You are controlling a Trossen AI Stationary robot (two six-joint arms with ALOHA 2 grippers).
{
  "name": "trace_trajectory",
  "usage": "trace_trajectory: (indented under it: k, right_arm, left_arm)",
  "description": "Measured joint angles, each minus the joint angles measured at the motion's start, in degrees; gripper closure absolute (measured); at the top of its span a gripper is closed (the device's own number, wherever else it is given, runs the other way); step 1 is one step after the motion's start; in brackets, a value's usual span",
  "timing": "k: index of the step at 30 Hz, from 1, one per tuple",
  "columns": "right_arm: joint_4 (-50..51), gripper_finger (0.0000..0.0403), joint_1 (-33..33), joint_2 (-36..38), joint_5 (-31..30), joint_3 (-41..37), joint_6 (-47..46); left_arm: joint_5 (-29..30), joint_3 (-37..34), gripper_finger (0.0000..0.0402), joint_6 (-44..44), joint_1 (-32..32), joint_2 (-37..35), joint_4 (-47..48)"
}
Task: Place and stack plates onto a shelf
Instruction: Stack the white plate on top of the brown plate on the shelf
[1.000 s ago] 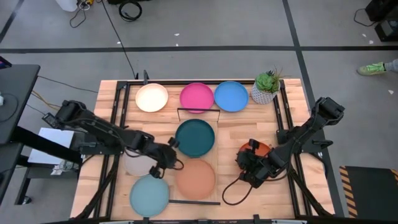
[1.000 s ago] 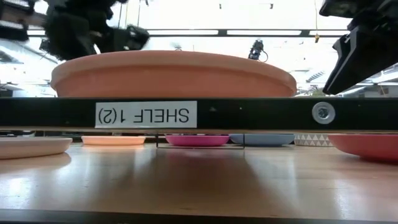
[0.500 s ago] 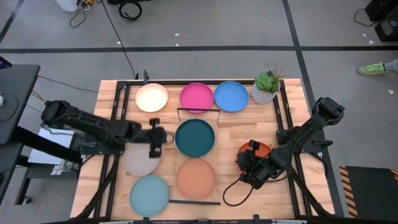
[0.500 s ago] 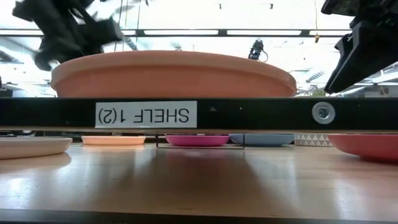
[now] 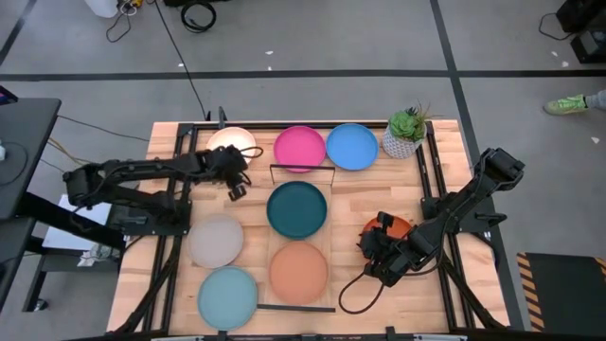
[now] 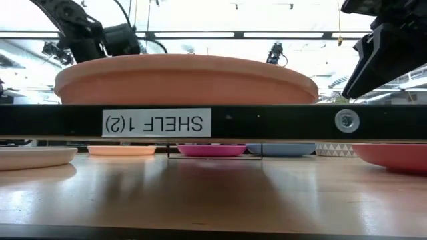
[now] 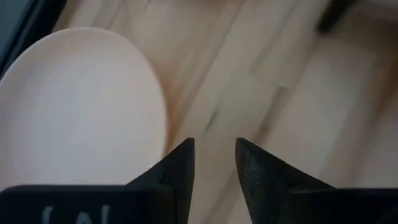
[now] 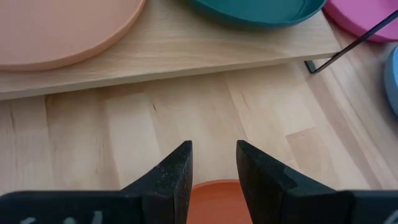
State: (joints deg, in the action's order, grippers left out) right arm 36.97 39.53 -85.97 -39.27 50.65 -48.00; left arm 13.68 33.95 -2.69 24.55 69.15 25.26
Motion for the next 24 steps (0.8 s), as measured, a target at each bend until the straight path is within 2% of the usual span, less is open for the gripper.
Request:
trace_trajectory:
  k: [7, 11, 18, 24]
  right_arm:
    - [-0.84, 0.0273, -0.24, 0.0, -0.19, 0.0, 0.17]
    - [-0.99, 0.0273, -0.23, 0.0, -0.1, 0.0, 0.19]
    - [-0.99, 0.0273, -0.31, 0.0, -0.06, 0.0, 0.62]
    - [-1.29, 0.0273, -0.28, 0.0, 0.03, 0.0, 0.62]
  left_arm:
    - [-0.24, 0.02, 0.0228, -4.28, 5.76, 7.45, -3.02]
    - [-0.71, 0.04, 0.0223, -7.53, 9.24, 9.65, -4.26]
    - [-1.21, 0.04, 0.0245, -11.33, 13.2, 12.9, -4.42]
    - [-1.18, 0.24, 0.0288, -14.96, 13.17, 14.7, -4.64]
